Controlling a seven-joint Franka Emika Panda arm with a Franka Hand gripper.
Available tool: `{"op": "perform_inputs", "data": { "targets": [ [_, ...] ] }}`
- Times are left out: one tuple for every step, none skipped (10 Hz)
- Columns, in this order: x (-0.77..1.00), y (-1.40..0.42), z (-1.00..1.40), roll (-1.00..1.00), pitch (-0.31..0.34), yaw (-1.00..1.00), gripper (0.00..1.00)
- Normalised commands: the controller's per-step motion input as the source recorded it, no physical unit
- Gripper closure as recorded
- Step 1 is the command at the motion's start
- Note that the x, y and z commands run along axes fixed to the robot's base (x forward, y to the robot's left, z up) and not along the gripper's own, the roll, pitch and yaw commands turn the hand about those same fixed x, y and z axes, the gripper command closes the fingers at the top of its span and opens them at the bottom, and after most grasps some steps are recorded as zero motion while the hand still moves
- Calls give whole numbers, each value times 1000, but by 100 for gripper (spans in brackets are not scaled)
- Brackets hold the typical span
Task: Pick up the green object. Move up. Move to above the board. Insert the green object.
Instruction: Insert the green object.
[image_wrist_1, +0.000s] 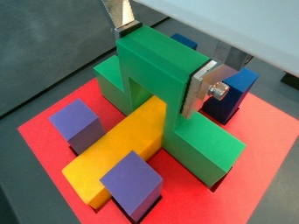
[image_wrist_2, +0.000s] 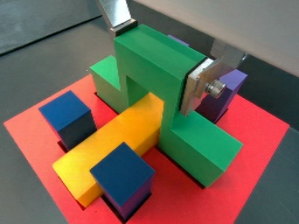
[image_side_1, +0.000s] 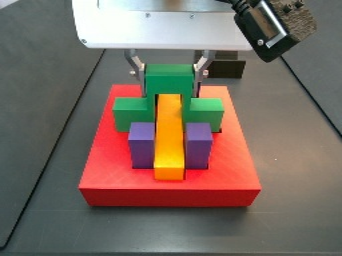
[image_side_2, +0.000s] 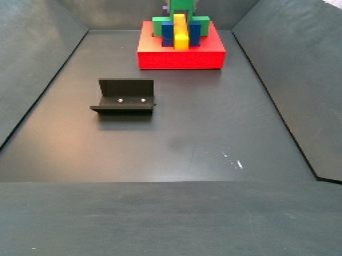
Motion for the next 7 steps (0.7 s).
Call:
{"op": "perform_inputs", "data": {
  "targets": [
    [123, -60, -137, 19, 0, 0, 100],
    [283, -20, -131, 6, 0, 0, 100],
    [337, 0, -174, 0, 0, -14, 100],
    [257, 0, -189, 37, 0, -29, 100],
    [111, 0, -177, 70, 0, -3, 100],
    [29, 0, -197, 87, 0, 0, 100],
    [0, -6, -443, 96, -54, 0, 100]
  ]
}}
